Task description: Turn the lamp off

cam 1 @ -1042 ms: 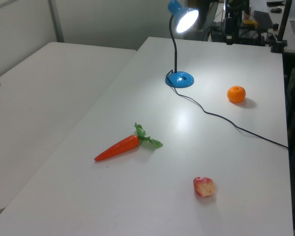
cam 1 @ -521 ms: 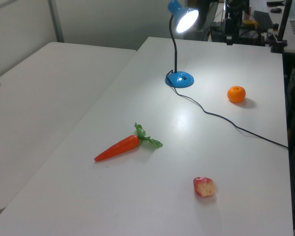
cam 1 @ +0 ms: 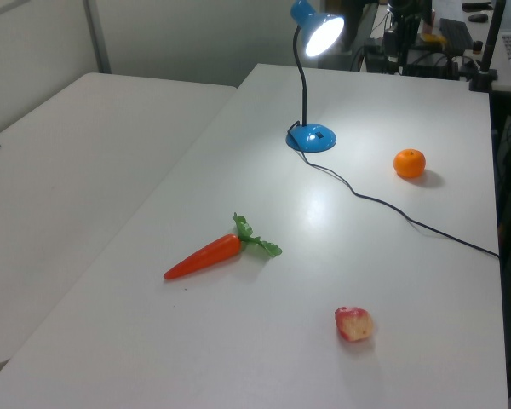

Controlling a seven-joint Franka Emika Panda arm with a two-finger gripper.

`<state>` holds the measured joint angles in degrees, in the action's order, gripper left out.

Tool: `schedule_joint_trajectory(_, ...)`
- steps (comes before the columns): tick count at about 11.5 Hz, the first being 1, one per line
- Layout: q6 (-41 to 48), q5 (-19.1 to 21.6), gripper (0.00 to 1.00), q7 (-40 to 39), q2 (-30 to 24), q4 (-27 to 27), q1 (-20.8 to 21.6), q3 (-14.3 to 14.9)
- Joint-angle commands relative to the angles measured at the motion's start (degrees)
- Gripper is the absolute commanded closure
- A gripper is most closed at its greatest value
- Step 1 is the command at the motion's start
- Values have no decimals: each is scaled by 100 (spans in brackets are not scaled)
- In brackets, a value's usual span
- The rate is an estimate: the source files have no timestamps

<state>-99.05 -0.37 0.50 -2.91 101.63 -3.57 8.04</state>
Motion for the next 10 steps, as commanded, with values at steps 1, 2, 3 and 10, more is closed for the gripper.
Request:
schedule_joint_trajectory(1, -588, 300, 75, 363, 54, 41, -170, 5)
schedule_joint_trajectory(2, -703, 327, 75, 372, 72, 49, -214, 5)
schedule_joint_trajectory(3, -895, 353, 75, 416, 150, 58, -223, 5)
schedule_joint_trajectory(10, -2625, 371, 77, 987, 564, 443, -302, 49)
